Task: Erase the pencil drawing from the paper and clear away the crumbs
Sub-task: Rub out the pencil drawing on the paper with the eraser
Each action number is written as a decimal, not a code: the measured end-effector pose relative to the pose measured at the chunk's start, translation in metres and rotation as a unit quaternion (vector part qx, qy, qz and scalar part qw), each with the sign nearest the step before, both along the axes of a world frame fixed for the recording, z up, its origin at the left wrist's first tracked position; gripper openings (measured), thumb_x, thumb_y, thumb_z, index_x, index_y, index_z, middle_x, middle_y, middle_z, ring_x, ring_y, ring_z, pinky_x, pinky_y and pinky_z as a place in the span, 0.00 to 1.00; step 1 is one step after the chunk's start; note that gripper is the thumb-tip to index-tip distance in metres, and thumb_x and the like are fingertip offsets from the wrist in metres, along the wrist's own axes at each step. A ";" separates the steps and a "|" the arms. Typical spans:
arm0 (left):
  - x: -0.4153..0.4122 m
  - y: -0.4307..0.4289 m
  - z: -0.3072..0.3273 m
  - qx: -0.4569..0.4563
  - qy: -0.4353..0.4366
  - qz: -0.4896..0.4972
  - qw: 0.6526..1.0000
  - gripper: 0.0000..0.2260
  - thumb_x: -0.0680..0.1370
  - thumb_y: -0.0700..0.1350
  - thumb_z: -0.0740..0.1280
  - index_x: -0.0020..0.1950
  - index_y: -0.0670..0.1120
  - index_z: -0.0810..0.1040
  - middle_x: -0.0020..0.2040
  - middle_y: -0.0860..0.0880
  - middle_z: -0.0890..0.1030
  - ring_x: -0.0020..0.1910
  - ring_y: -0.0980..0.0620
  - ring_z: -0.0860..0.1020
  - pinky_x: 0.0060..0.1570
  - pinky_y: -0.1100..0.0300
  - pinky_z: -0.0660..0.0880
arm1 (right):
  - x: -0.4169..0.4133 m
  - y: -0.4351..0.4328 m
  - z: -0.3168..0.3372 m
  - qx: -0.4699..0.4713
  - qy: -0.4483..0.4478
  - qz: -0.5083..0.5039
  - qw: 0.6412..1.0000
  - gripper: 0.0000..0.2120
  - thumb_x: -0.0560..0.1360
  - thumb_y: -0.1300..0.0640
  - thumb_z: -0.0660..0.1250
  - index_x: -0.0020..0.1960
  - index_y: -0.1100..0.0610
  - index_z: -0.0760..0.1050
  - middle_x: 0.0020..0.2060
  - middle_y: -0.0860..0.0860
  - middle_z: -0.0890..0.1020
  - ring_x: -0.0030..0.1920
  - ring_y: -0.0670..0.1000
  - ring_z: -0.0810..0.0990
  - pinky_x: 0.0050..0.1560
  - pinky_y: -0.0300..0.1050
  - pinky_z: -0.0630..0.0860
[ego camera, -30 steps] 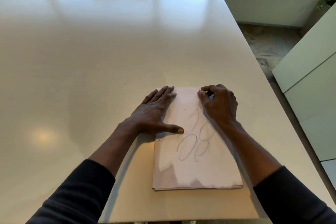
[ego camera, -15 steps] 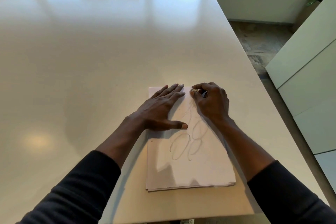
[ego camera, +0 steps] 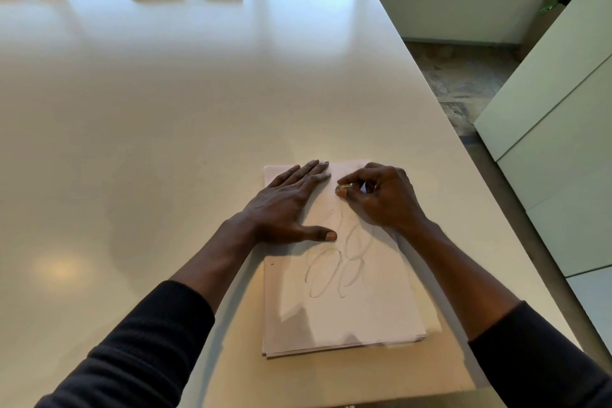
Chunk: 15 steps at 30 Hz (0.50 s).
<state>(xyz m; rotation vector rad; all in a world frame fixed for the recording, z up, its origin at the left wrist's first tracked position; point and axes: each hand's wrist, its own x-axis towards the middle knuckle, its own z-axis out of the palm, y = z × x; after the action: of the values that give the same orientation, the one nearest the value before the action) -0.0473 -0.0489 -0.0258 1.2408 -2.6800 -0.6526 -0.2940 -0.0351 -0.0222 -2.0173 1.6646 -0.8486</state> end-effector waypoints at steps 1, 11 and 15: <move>0.000 0.000 0.000 0.001 0.001 0.001 1.000 0.56 0.71 0.80 0.65 0.88 0.52 0.47 0.88 0.58 0.42 0.84 0.63 0.36 0.85 0.51 0.42 | -0.001 -0.005 0.001 -0.004 0.004 -0.015 1.000 0.07 0.76 0.49 0.80 0.53 0.47 0.89 0.44 0.44 0.85 0.39 0.43 0.79 0.40 0.40 0.72; 0.000 0.000 0.001 0.003 -0.003 0.000 1.000 0.55 0.72 0.78 0.67 0.88 0.52 0.48 0.88 0.58 0.42 0.84 0.63 0.36 0.85 0.53 0.41 | -0.006 0.002 -0.005 -0.012 -0.010 0.017 1.000 0.07 0.74 0.49 0.81 0.52 0.47 0.90 0.42 0.42 0.85 0.38 0.43 0.80 0.39 0.44 0.76; 0.000 0.000 0.001 0.013 0.004 0.006 1.000 0.54 0.71 0.78 0.67 0.87 0.53 0.49 0.88 0.59 0.42 0.84 0.62 0.37 0.85 0.53 0.41 | -0.003 -0.017 -0.002 -0.014 -0.003 -0.033 0.999 0.08 0.75 0.48 0.80 0.53 0.47 0.89 0.45 0.44 0.87 0.42 0.44 0.82 0.44 0.47 0.80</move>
<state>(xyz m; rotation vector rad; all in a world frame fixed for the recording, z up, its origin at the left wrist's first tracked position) -0.0473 -0.0491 -0.0250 1.2575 -2.6624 -0.6925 -0.2973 -0.0518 -0.0242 -1.9858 1.7349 -0.9050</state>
